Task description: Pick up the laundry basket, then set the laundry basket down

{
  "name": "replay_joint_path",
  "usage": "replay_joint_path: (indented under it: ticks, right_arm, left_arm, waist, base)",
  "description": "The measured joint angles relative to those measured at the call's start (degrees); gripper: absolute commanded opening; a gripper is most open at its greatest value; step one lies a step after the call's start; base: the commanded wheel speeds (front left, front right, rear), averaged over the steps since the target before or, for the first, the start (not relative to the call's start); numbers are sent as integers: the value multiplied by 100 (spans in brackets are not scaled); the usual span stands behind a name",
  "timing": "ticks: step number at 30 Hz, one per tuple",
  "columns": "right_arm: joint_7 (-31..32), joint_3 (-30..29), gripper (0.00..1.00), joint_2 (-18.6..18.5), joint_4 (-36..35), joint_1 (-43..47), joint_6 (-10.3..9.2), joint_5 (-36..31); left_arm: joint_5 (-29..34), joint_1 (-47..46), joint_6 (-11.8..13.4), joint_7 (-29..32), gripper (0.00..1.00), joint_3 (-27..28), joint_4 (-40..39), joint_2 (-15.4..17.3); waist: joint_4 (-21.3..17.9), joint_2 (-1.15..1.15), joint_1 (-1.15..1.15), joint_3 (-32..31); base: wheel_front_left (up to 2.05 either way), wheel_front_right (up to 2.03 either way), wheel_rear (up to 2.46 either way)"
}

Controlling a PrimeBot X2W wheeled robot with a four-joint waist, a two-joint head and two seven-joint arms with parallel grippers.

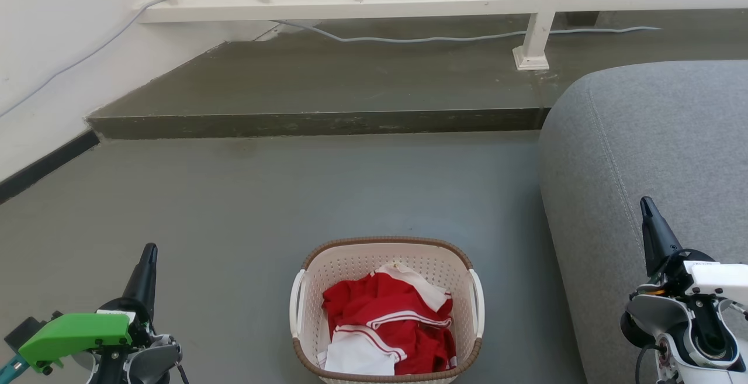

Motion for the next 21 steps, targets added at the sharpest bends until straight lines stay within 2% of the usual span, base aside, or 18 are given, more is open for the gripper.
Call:
replay_joint_path:
  ticks: [21]
  right_arm:
    - [0,0,0,0,0,0,0,0]
  left_arm:
    - [0,0,0,0,0,0,0,0]
  waist:
    - [0,0,0,0]
  base:
    - [0,0,0]
